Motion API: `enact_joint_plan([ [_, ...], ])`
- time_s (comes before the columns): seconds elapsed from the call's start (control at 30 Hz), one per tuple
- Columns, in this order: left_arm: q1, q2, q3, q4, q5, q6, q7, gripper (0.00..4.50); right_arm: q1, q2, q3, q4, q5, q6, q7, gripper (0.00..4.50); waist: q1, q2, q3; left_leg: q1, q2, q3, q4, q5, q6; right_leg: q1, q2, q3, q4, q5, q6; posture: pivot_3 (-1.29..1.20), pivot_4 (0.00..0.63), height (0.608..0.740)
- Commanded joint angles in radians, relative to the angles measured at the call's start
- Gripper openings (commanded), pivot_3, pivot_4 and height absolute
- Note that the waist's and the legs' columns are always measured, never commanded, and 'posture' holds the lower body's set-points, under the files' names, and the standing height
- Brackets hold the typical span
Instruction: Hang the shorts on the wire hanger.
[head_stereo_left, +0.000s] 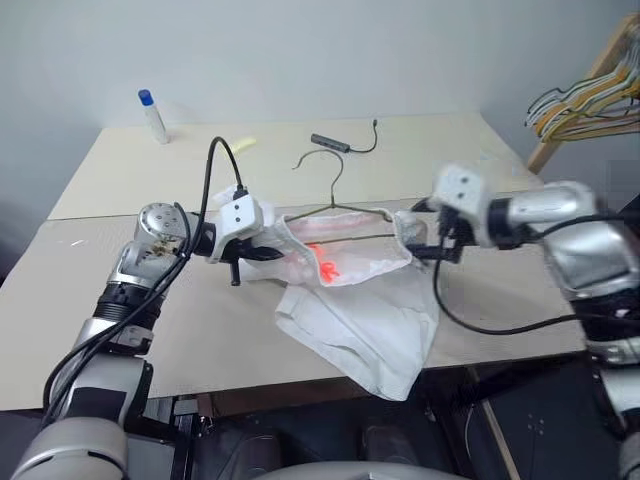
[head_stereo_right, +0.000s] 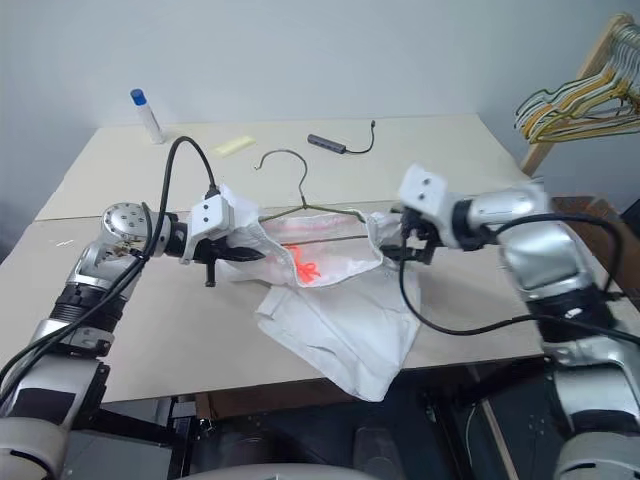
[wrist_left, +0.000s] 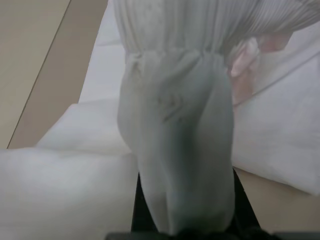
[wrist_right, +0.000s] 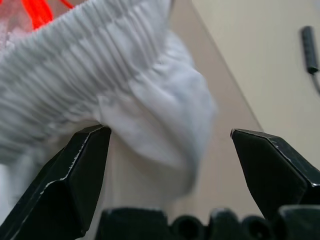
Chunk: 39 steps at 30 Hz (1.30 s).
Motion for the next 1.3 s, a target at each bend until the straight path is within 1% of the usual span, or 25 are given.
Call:
enact_joint_plan([
  [0.03,-0.011,-0.001,0.018,-0.043,-0.023,-0.005,-0.003,0.0,-0.077,0.037,0.037,0.069,-0.083,-0.078,0.017,4.48,0.0,0.0,0.0,0.0,0.0,0.0,0.0,0.0,0.0,0.0,0.0,0.0,0.0,0.0,0.0,-0.05,0.0,0.74],
  [0.13,-0.007,0.0,0.016,-0.051,-0.021,-0.008,-0.008,0.0,-0.111,0.069,0.051,0.113,-0.109,-0.109,0.047,3.86,0.004,0.0,0.0,0.0,0.0,0.0,0.0,0.0,0.0,0.0,0.0,-0.001,0.0,0.0,0.0,-0.04,0.0,0.74],
  [0.2,-0.008,-0.001,0.014,-0.054,-0.019,-0.009,-0.009,0.0,-0.125,0.08,0.056,0.125,-0.119,-0.125,0.073,3.24,0.004,0.0,0.0,0.0,0.0,0.0,0.0,0.0,0.0,0.0,0.0,-0.001,0.0,0.0,0.0,-0.05,0.0,0.74],
  [0.23,-0.008,-0.001,0.013,-0.054,-0.018,-0.01,-0.01,0.0,-0.128,0.084,0.055,0.128,-0.124,-0.13,0.082,2.84,0.004,0.0,0.0,0.0,0.0,0.0,0.0,0.0,0.0,0.0,0.0,-0.001,0.0,0.0,0.0,-0.05,0.0,0.74],
  [0.3,-0.011,-0.003,0.011,-0.053,-0.016,-0.012,-0.011,0.0,-0.134,0.092,0.057,0.128,-0.133,-0.135,0.098,2.33,0.003,0.0,0.0,0.0,0.0,0.0,0.0,0.0,0.0,0.0,0.0,-0.001,0.0,0.0,0.0,-0.05,0.0,0.74],
  [0.37,-0.014,-0.008,0.007,-0.052,-0.013,-0.014,-0.012,0.0,-0.136,0.1,0.055,0.119,-0.137,-0.131,0.109,1.59,0.001,0.0,0.0,0.0,0.0,0.0,0.0,0.0,0.0,0.0,0.0,-0.001,0.0,0.0,0.0,-0.05,0.0,0.74],
  [0.5,-0.017,-0.015,-0.001,-0.049,-0.01,-0.022,-0.018,0.0,-0.121,0.109,0.048,0.091,-0.142,-0.115,0.123,0.26,0.0,0.0,0.0,0.0,0.0,0.0,0.0,0.0,0.0,0.0,0.0,-0.001,0.001,0.0,0.0,-0.06,0.0,0.74],
  [0.53,-0.018,-0.016,-0.003,-0.048,-0.01,-0.024,-0.021,0.0,-0.116,0.109,0.046,0.083,-0.143,-0.111,0.127,0.03,0.0,0.0,0.0,0.0,0.0,0.0,0.0,0.0,0.0,0.0,0.0,-0.001,0.001,0.0,0.0,-0.06,0.0,0.74],
  [0.7,-0.021,-0.014,0.007,-0.04,-0.022,-0.057,-0.048,0.0,-0.038,0.078,0.015,0.011,-0.113,-0.059,0.151,0.03,0.003,0.0,0.0,0.0,0.0,0.0,0.001,0.0,0.0,0.0,0.0,-0.001,0.001,0.0,0.0,-0.07,0.0,0.74],
  [0.77,-0.02,-0.011,0.031,-0.039,-0.063,-0.067,-0.094,0.58,0.007,0.054,-0.014,-0.032,-0.085,-0.017,0.164,0.0,0.003,0.0,0.0,0.0,0.0,0.0,0.001,0.0,0.0,0.0,0.0,-0.001,0.001,0.0,0.0,-0.07,0.0,0.74],
  [0.83,-0.022,0.0,0.052,-0.039,-0.092,-0.058,-0.114,1.04,0.068,0.024,-0.052,-0.084,-0.05,0.041,0.167,0.0,0.004,0.0,0.0,0.0,0.0,0.0,0.001,0.0,0.0,0.001,0.0,-0.001,0.0,0.0,0.0,-0.07,0.0,0.74],
  [0.93,-0.033,0.011,0.088,-0.02,-0.123,-0.044,-0.106,1.99,0.165,-0.02,-0.115,-0.157,0.002,0.121,0.156,0.0,0.004,0.0,0.0,0.0,0.0,0.0,0.001,0.0,0.0,0.001,0.0,-0.001,0.0,0.0,0.0,-0.07,0.0,0.74],
  [1.03,-0.03,0.025,0.133,-0.03,-0.169,-0.018,-0.109,2.9,0.294,-0.063,-0.216,-0.237,0.07,0.224,0.123,0.0,0.004,0.0,0.0,0.0,0.0,-0.001,0.001,-0.001,0.002,0.001,0.0,-0.001,0.0,0.0,0.0,-0.07,0.0,0.74],
  [1.1,-0.024,0.029,0.15,-0.043,-0.188,-0.007,-0.11,3.54,0.351,-0.08,-0.261,-0.275,0.1,0.267,0.102,0.0,0.004,0.0,0.0,0.0,0.0,-0.001,0.001,-0.001,0.002,0.001,0.0,-0.001,0.001,0.0,0.0,-0.07,0.0,0.74],
  [1.2,-0.033,-0.004,0.218,-0.054,-0.236,0.015,-0.021,4.44,0.478,-0.108,-0.352,-0.346,0.144,0.344,0.056,0.0,0.005,0.0,0.0,0.001,0.0,-0.001,0.001,-0.001,0.003,0.002,0.0,-0.001,0.001,0.0,0.0,-0.08,0.0,0.74],
  [1.23,-0.035,-0.013,0.233,-0.06,-0.247,0.03,0.003,4.48,0.509,-0.114,-0.373,-0.364,0.155,0.361,0.044,0.0,0.007,0.0,0.0,0.001,0.0,-0.001,0.001,-0.001,0.003,0.002,0.0,-0.001,0.001,0.0,0.0,-0.08,0.0,0.74],
  [1.3,-0.053,-0.045,0.291,-0.106,-0.31,0.132,0.099,4.48,0.583,-0.101,-0.464,-0.393,0.187,0.442,-0.018,0.0,0.009,0.0,0.0,0.001,0.0,-0.002,0.001,-0.002,0.003,0.002,0.0,-0.001,0.001,0.0,0.0,-0.08,0.0,0.74],
])
